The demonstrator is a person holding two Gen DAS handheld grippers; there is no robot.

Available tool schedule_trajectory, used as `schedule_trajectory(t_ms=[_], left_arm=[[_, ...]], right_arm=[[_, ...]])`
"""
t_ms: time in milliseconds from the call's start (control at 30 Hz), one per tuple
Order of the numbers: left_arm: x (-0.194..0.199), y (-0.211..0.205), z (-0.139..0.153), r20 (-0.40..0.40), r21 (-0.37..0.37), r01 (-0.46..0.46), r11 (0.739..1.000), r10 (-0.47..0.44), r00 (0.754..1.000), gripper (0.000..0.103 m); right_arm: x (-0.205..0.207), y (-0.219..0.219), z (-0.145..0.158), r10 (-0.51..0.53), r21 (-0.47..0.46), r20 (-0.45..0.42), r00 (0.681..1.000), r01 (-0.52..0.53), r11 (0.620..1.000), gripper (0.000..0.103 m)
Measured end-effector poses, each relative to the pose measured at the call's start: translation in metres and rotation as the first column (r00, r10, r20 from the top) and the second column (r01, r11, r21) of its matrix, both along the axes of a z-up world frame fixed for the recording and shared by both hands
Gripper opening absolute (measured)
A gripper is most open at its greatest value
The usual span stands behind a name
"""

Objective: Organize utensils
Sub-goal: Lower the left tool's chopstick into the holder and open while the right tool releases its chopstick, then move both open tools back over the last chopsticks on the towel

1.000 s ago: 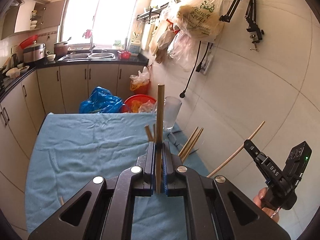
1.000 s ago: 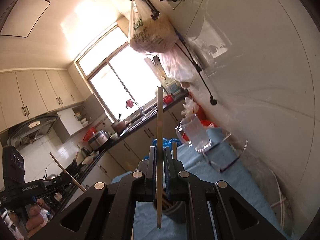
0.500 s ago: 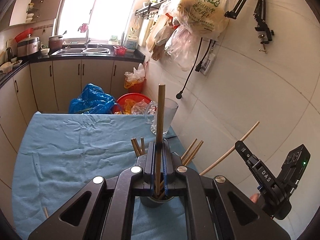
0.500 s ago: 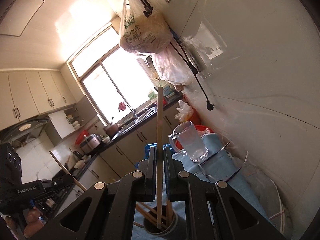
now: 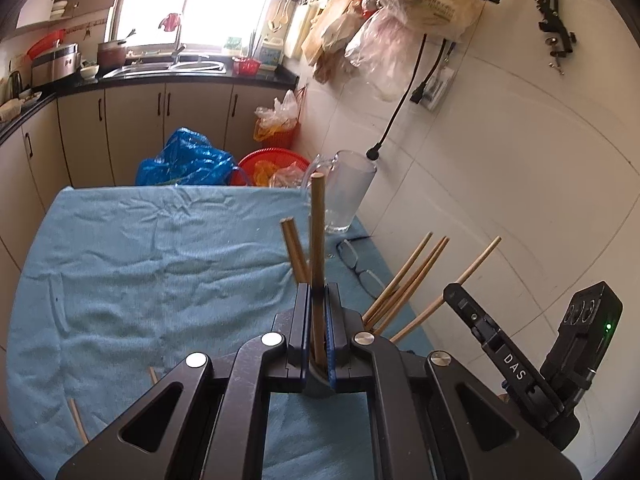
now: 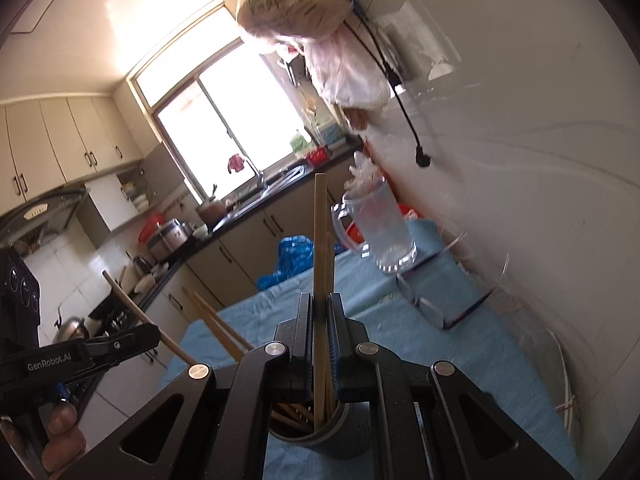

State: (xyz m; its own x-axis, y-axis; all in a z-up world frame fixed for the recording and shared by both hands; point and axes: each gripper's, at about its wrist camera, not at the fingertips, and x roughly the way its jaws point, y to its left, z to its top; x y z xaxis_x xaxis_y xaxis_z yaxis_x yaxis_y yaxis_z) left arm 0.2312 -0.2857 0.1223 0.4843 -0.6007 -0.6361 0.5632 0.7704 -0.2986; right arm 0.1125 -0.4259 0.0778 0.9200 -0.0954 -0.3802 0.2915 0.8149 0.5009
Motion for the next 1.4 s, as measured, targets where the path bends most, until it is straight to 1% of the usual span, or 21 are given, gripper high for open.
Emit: schedule_trajectory(t_ms=[133,300,333,367,467,533,567,633,700,800,933,1033,1133,1233,1333,1400], left_arm=[[0.004,0.004,-0.005,-0.009,-0.001,-0.011,1.000,0.011,1.000,0.006],[0.003,0.010,-0.003,-0.028,-0.016,-0.011,1.000,0.011,1.000,0.008],[0.002,0.012,-0.002,-0.029,-0.019,-0.011,1.000,0.011,1.000,0.011],[0.001,0.013,-0.001,-0.026,-0.022,-0.012,1.000,0.011,1.000,0.016],[-0.007,0.021,0.005,-0.005,-0.035,-0.024,0.999,0.024,1.000,0.023],[-0.013,0.028,0.006,0.009,-0.040,-0.030,0.999,0.030,1.000,0.026],[-0.017,0.033,0.007,0.015,-0.043,-0.036,0.998,0.037,0.999,0.029],[-0.023,0.041,0.005,0.024,-0.043,-0.047,0.998,0.048,0.999,0.033],[-0.031,0.052,-0.001,0.035,-0.033,-0.063,0.997,0.064,0.997,0.035],[-0.041,0.072,-0.014,0.037,-0.009,-0.090,0.996,0.090,0.995,0.035],[-0.047,0.103,-0.034,0.018,0.014,-0.141,0.990,0.141,0.990,0.036],[-0.052,0.126,-0.051,0.009,0.046,-0.182,0.982,0.182,0.983,0.036],[-0.059,0.151,-0.070,0.011,0.084,-0.235,0.968,0.235,0.972,0.036],[-0.063,0.174,-0.089,-0.003,0.113,-0.271,0.956,0.273,0.962,0.036],[-0.067,0.198,-0.108,0.018,0.146,-0.336,0.931,0.337,0.941,0.037],[-0.067,0.214,-0.121,0.008,0.155,-0.368,0.917,0.371,0.929,0.037]], right_arm=[[0.004,0.003,-0.006,0.023,0.006,-0.026,0.999,-0.023,1.000,0.010],[-0.001,0.005,0.001,0.018,-0.009,-0.023,1.000,-0.018,1.000,0.011],[-0.004,0.005,0.004,0.013,-0.016,-0.018,1.000,-0.013,1.000,0.011],[-0.006,0.005,0.005,0.010,-0.019,-0.012,1.000,-0.010,1.000,0.012],[-0.017,0.005,0.011,-0.010,-0.028,0.000,1.000,0.010,1.000,0.028],[-0.026,0.007,0.013,-0.028,-0.039,0.001,1.000,0.028,0.999,0.044],[-0.031,0.009,0.014,-0.038,-0.051,-0.002,0.999,0.038,0.998,0.048],[-0.038,0.015,0.014,-0.052,-0.082,-0.016,0.999,0.051,0.995,0.061],[-0.042,0.026,0.009,-0.060,-0.119,-0.056,0.997,0.053,0.991,0.065],[-0.042,0.047,-0.003,-0.045,-0.177,-0.127,0.991,0.022,0.984,0.065],[-0.039,0.075,-0.025,0.000,-0.204,-0.191,0.982,-0.039,0.978,0.065],[-0.032,0.097,-0.041,0.044,-0.215,-0.240,0.970,-0.097,0.972,0.065],[-0.026,0.118,-0.057,0.089,-0.209,-0.267,0.960,-0.148,0.967,0.065],[-0.019,0.134,-0.070,0.106,-0.214,-0.299,0.948,-0.175,0.961,0.065],[-0.015,0.148,-0.084,0.113,-0.207,-0.317,0.942,-0.185,0.961,0.065],[-0.011,0.152,-0.090,0.108,-0.199,-0.329,0.938,-0.181,0.963,0.065]])
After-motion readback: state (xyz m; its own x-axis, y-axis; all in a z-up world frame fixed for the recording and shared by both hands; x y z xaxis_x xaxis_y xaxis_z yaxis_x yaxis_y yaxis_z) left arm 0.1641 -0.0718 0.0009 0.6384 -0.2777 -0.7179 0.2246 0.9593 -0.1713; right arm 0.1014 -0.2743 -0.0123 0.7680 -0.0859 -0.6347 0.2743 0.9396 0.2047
